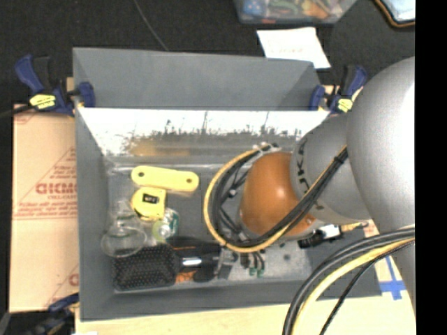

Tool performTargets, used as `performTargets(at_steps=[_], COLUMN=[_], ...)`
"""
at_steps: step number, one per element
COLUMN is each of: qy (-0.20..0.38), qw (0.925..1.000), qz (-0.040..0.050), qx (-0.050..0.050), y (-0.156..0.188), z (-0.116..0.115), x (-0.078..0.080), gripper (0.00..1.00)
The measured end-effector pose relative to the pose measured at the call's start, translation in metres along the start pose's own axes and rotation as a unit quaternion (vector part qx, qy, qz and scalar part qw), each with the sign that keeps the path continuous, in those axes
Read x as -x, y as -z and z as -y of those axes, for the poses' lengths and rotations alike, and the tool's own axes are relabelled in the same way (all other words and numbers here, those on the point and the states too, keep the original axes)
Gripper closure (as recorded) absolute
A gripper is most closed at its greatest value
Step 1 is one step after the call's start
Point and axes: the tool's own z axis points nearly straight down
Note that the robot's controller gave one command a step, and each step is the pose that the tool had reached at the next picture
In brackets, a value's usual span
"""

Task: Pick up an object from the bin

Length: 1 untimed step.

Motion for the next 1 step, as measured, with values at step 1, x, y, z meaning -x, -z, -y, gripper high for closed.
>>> performTargets(at_steps=[1], qy=[0.009], qw=[1.0], qz=[0.0004], qx=[0.0], y=[-0.0002], z=[-0.0403], x=[-0.0138], gripper=[1.0])
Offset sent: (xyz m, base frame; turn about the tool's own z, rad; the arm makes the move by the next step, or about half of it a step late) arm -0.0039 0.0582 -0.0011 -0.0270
